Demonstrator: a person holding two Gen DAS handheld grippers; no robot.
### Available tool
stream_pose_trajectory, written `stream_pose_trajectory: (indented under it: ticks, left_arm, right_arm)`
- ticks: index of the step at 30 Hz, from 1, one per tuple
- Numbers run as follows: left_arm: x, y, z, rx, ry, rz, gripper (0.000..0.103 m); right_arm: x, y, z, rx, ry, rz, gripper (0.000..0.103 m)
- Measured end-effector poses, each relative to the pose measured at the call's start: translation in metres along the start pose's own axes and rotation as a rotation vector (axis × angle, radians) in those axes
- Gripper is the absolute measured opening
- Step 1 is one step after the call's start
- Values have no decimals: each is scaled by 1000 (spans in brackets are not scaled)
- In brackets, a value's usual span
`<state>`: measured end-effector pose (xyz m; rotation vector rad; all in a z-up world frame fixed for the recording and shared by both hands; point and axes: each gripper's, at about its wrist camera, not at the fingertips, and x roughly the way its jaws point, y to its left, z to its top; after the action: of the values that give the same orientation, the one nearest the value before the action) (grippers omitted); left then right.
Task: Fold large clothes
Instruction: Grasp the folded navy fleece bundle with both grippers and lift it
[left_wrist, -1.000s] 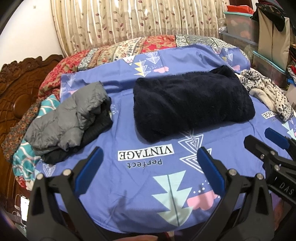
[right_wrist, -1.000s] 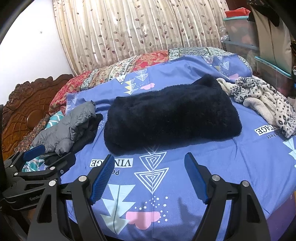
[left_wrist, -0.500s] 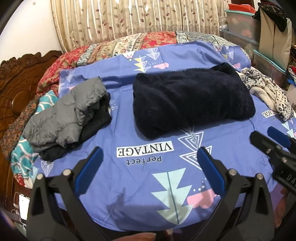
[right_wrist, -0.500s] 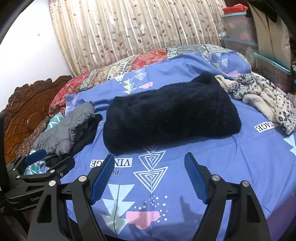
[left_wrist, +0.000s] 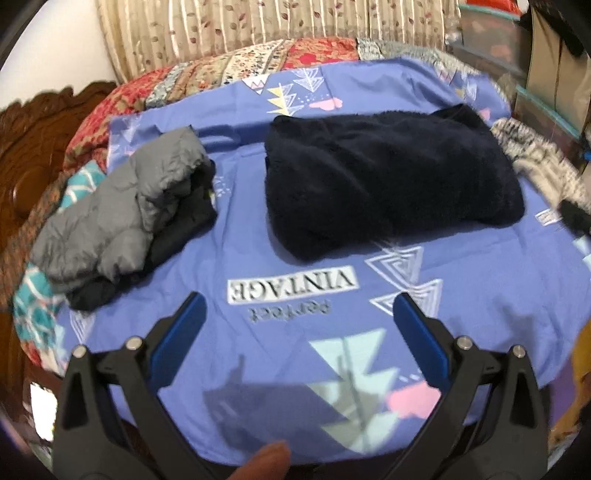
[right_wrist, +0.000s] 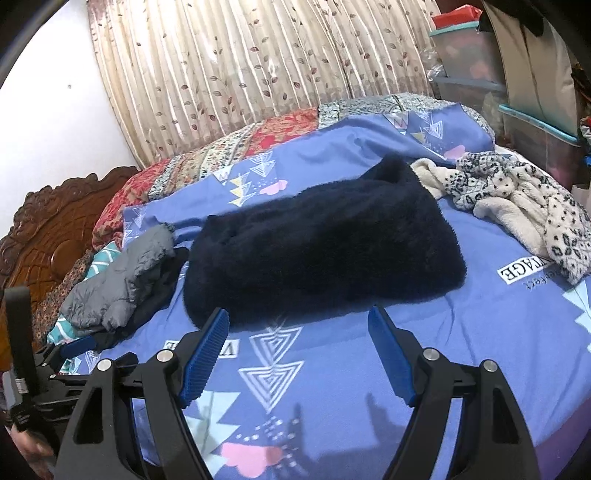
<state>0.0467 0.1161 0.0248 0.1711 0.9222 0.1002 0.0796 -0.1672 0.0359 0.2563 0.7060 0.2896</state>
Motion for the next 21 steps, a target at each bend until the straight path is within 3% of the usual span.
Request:
stream_pose_trajectory:
  ticks: [3,6,11,13,15,17,18,21]
  left_arm:
    - [36,16,25,20,41,-36,97]
    - [76,50,61,-75,94,-80,94]
    - [134,76,117,-126,65,-187,94]
    - [157,78,133,-136,60,-245,94]
    - [185,79,146,-152,102,-285,94]
    - [224,80,153,-204,188,-350,94]
    - [239,80,153,-235,231,-390,94]
    - [270,66,151,-281,299,-527,94]
  right_arm:
    - [18,-31,21,-26,12,44,94]
    - [44,-66,47,-67,24,33,99]
    - [119,-126,92,-51,117,10,100]
    - [142,-148,106,10,123,48,103]
    - [160,-167,114,65,151,65,107]
    - [187,-187,122,114,201,-7,107]
    - [204,-197,121,149,239,24,107]
    - [244,-215,108,312,351,235,109]
